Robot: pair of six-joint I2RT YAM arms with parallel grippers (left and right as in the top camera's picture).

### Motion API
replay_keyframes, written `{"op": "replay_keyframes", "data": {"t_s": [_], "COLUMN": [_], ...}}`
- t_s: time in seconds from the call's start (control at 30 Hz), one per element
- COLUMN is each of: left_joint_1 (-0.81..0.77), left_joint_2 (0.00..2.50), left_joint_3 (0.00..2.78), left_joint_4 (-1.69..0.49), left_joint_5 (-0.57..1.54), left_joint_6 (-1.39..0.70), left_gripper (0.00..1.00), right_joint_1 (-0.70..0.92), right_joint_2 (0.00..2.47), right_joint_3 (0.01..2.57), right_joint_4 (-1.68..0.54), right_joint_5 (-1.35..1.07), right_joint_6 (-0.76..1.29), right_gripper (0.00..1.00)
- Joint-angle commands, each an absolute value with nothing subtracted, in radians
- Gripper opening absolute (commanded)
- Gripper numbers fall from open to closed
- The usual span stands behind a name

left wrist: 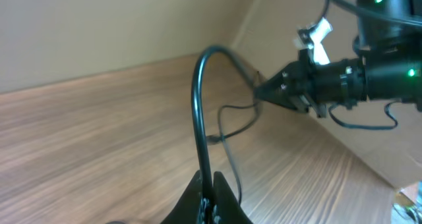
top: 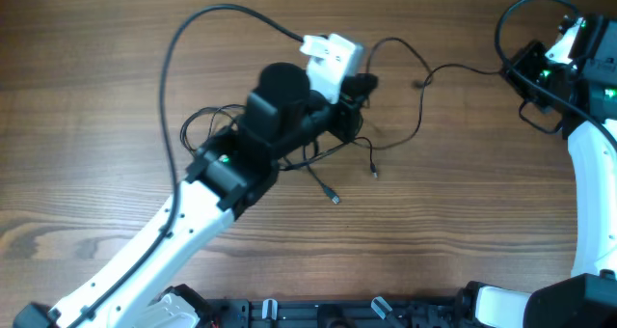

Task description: Untangle cables

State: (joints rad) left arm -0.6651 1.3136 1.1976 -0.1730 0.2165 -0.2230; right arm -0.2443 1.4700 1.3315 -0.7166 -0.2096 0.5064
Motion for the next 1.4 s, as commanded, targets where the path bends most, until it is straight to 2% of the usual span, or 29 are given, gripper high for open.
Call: {"op": "replay_keyframes", "data": {"t_s": [0.0, 0.13, 0.2, 0.27, 0.4, 0.47, 0.57, 0.67, 0.77, 0.83, 0.87, 0.97, 1.2, 1.37], "left_joint_1": [-0.599, -0.551, -0.539, -0.522, -0.466, -0.447, -0.426, -0.411, -0.381, -0.364, -0.363, -0.363, -0.363, -0.363], "left_joint_2": [1.232, 1.23, 1.232, 1.232, 1.232, 1.232, 1.232, 1.228, 1.216, 1.218, 1.219, 1.219, 1.217, 1.217], "left_joint_3": [1.204, 1.204, 1.204, 1.204, 1.204, 1.204, 1.204, 1.204, 1.204, 1.204, 1.204, 1.204, 1.204, 1.204], "left_joint_4": [-0.217, -0.329, -0.401, -0.448, -0.479, -0.485, -0.487, -0.481, -0.394, -0.26, -0.207, -0.114, -0.115, -0.105], "left_joint_5": [0.207, 0.162, -0.059, -0.168, -0.173, -0.174, -0.173, -0.159, 0.056, 0.418, 0.554, 0.776, 0.822, 0.848], "left_joint_6": [-0.226, -0.226, -0.352, -0.474, -0.568, -0.585, -0.585, -0.585, -0.534, -0.422, -0.394, -0.392, -0.392, -0.392], "left_gripper": [0.04, 0.04, 0.04, 0.04, 0.04, 0.04, 0.04, 0.04, 0.04, 0.04, 0.04, 0.04, 0.04, 0.04], "right_joint_1": [-0.24, -0.24, -0.242, -0.242, -0.242, -0.244, -0.244, -0.244, -0.244, -0.239, -0.229, -0.196, -0.143, -0.143], "right_joint_2": [1.482, 1.482, 1.482, 1.482, 1.482, 1.482, 1.482, 1.482, 1.483, 1.486, 1.494, 1.532, 1.641, 1.706], "right_joint_3": [1.348, 1.348, 1.348, 1.348, 1.348, 1.348, 1.348, 1.347, 1.345, 1.317, 1.304, 1.281, 1.281, 1.281], "right_joint_4": [-0.734, -0.738, -0.751, -0.77, -0.821, -0.832, -0.831, -0.832, -0.831, -0.802, -0.785, -0.741, -0.696, -0.694], "right_joint_5": [0.031, 0.039, 0.113, 0.202, 0.484, 0.546, 0.541, 0.415, 0.028, -0.258, -0.326, -0.342, -0.363, -0.294], "right_joint_6": [0.49, 0.49, 0.49, 0.498, 0.514, 0.545, 0.553, 0.549, 0.486, 0.466, 0.468, 0.475, 0.472, 0.471], "right_gripper": [0.04, 0.04, 0.04, 0.04, 0.04, 0.04, 0.04, 0.04, 0.04, 0.04, 0.04, 0.04, 0.04, 0.04]}}
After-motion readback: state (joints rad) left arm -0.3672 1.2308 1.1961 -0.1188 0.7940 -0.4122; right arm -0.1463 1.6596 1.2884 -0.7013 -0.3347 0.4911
